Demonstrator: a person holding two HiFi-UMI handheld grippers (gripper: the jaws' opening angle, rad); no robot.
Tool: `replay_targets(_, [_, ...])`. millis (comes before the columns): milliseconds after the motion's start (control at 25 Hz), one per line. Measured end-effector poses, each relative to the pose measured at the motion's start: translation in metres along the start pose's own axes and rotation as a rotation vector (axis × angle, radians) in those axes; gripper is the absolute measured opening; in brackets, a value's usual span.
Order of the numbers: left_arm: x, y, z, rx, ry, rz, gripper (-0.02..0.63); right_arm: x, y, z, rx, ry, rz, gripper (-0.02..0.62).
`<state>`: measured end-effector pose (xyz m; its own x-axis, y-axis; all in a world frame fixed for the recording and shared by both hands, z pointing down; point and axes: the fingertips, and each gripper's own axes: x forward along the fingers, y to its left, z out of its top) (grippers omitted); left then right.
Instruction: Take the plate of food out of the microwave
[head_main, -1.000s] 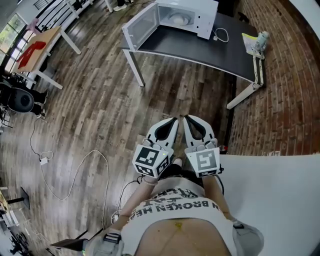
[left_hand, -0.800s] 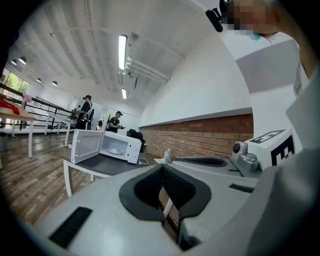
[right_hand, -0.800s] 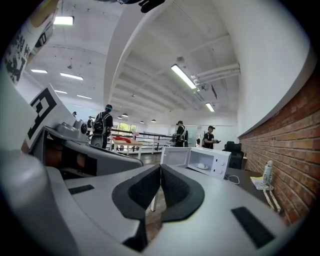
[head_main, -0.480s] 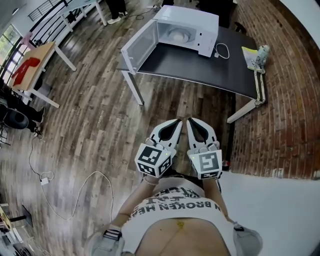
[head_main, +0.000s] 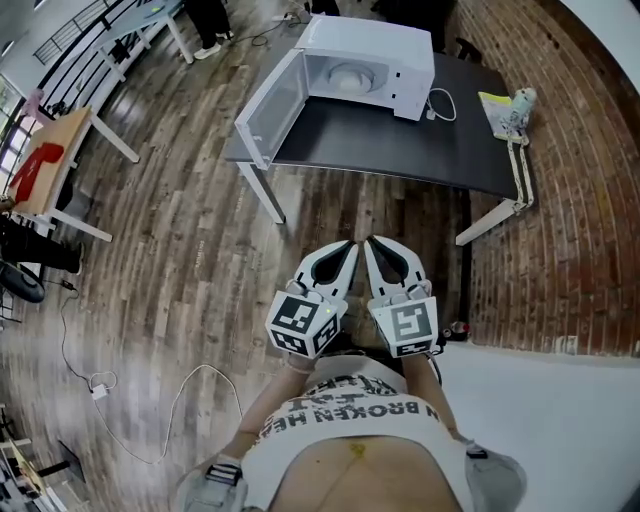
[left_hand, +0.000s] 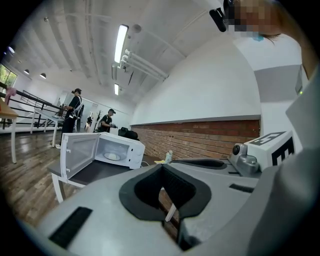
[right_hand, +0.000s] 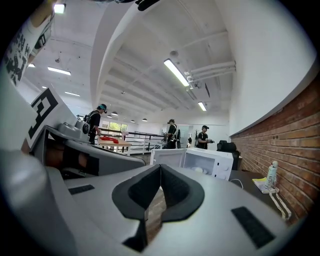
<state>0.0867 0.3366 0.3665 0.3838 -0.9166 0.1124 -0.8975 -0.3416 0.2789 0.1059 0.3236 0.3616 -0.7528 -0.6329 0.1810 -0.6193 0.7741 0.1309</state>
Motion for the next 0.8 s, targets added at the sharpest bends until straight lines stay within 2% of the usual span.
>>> replay_targets(240, [-0.005,0.024,-0.002,-0.006,0.007,-0.013,0.008,0.019,0.016,-0.003,-0.010,0.022,-0.013,0.009])
replay_targets(480, [-0.003,0.033,-0.004,-0.048,0.014,-0.034,0.008,0.032,0.022,-0.004,0.001,0.039,0.005,0.008])
replay_targets(800, [0.015,0.066,0.001,-0.073,0.002,0.004,0.008,0.069,0.013,-0.003,-0.036,0.065,0.040,0.009])
